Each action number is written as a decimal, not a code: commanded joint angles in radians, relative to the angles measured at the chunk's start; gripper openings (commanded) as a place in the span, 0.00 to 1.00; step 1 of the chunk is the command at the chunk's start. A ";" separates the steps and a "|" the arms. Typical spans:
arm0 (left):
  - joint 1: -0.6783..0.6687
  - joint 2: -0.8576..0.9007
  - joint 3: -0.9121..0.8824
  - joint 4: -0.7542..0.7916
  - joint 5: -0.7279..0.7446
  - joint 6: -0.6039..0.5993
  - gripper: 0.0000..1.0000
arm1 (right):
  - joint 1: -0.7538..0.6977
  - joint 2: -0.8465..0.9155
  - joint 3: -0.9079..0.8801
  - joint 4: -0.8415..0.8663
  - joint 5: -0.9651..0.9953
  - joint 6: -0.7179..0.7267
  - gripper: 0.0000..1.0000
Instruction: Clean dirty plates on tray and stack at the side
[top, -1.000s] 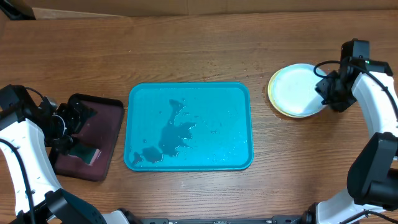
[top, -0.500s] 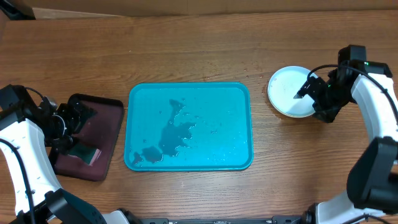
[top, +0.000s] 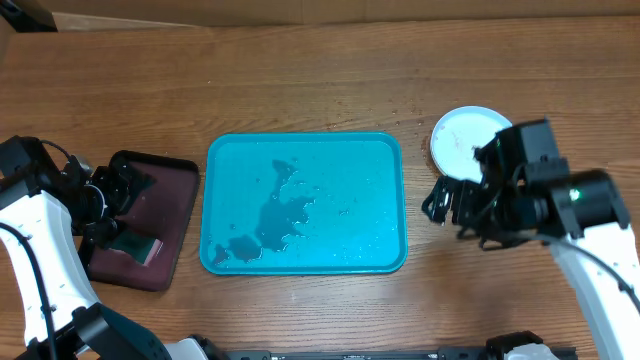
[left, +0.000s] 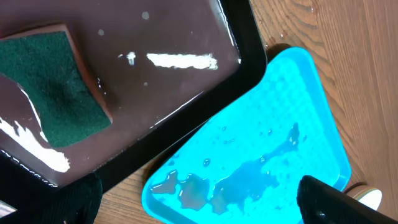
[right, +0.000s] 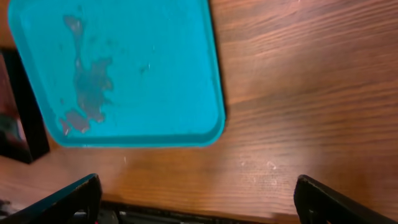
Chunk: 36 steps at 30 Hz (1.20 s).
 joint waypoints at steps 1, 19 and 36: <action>-0.005 0.002 0.012 -0.003 -0.004 0.016 1.00 | 0.043 -0.064 -0.009 0.009 0.019 0.017 1.00; -0.005 0.002 0.012 -0.002 -0.004 0.016 1.00 | 0.043 -0.053 -0.010 0.006 0.029 0.010 1.00; -0.008 0.002 0.012 -0.002 -0.004 0.016 1.00 | 0.039 -0.233 -0.158 0.267 0.047 -0.086 1.00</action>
